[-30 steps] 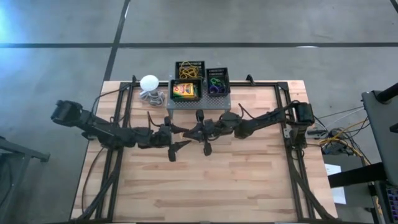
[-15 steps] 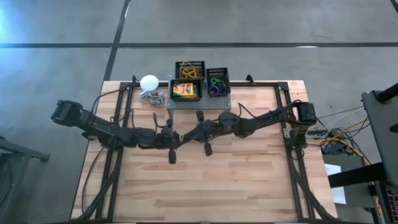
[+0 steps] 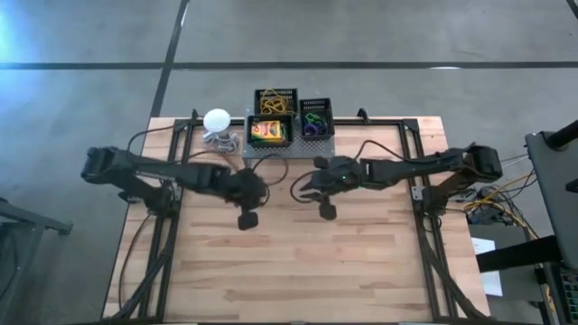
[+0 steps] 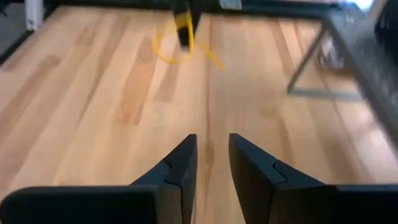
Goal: Pick & Place Office Desk Supplies
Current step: Put the yellow rubber band into the top left black bin on the shelf
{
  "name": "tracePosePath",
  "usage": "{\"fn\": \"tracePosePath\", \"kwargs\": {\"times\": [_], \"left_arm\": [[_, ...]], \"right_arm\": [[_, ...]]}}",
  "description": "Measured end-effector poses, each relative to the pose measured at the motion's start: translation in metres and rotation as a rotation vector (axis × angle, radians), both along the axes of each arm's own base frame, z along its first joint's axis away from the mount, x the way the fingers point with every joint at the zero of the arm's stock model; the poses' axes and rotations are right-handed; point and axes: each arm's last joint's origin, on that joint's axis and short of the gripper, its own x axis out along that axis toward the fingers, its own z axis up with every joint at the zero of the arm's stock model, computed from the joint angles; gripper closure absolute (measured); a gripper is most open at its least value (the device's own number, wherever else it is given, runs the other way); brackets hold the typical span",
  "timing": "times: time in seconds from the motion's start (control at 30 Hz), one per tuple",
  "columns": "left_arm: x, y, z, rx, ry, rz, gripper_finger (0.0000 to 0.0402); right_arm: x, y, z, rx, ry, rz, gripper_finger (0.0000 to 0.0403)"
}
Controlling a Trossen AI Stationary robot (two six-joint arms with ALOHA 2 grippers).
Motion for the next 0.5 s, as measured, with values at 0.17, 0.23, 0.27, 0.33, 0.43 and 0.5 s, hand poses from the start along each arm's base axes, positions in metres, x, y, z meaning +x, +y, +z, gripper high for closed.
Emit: {"fn": "tracePosePath", "kwargs": {"times": [0.17, 0.23, 0.27, 0.33, 0.43, 0.5], "left_arm": [[0.022, 0.03, 0.02, 0.0, 0.116, -0.125, 0.04], [0.031, 0.044, 0.034, 0.023, 0.137, -0.142, 0.04], [0.035, 0.051, 0.042, 0.034, 0.15, -0.15, 0.04], [0.042, 0.064, 0.057, 0.06, 0.164, -0.163, 0.04], [0.051, 0.082, 0.084, 0.118, 0.117, -0.195, 0.04], [0.053, 0.095, 0.102, 0.173, 0.064, -0.216, 0.04]], "right_arm": [[-0.017, 0.006, -0.03, 0.083, 0.051, -0.042, 0.0328], [-0.025, 0.009, -0.044, 0.114, 0.062, -0.048, 0.0334], [-0.028, 0.011, -0.05, 0.125, 0.052, -0.048, 0.0336], [-0.034, 0.013, -0.061, 0.144, 0.022, -0.054, 0.034], [-0.04, 0.013, -0.066, 0.183, -0.056, -0.066, 0.0344], [-0.043, 0.013, -0.068, 0.209, -0.1, -0.074, 0.0346]]}}
